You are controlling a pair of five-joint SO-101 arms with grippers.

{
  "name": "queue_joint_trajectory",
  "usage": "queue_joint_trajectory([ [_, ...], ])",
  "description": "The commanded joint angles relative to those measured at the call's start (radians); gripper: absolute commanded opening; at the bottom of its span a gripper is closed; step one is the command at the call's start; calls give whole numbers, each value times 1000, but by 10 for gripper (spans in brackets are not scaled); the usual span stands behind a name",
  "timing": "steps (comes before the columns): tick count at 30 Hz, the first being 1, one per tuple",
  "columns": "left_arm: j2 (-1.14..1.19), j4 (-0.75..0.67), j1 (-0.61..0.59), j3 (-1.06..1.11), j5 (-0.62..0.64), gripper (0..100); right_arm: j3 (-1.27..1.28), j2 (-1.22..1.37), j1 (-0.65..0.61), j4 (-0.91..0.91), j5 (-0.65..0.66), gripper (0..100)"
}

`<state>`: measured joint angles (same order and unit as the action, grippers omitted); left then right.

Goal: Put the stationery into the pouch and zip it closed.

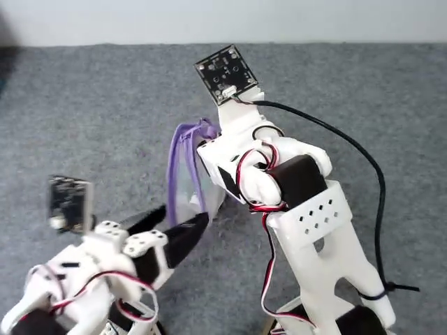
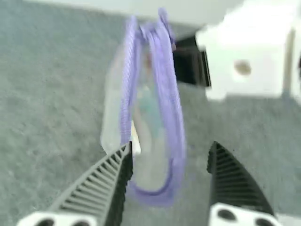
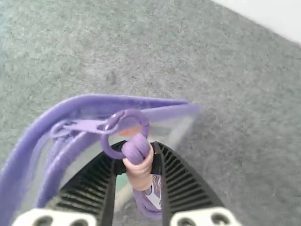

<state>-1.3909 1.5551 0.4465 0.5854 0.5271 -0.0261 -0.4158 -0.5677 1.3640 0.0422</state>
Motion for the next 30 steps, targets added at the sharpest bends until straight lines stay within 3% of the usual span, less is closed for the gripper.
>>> queue_joint_trajectory([
  [1, 5, 3, -112, -108, -48, 261, -11, 1, -10, -7, 23, 7],
  [7, -3, 3, -304, -143, -147, 258, -14, -7, -10, -2, 78, 7],
  [19, 3, -15, -626, -22, -152, 258, -15, -73, -18, -4, 87, 7],
  [23, 3, -25, -594, 114, -153, 258, -15, -130, -18, -2, 89, 7],
  [26, -2, -41, -483, 206, -180, 257, -17, -159, -19, -1, 126, 7],
  [30, -3, -38, -250, 239, -172, 256, -18, -189, -51, 36, 161, 7],
])
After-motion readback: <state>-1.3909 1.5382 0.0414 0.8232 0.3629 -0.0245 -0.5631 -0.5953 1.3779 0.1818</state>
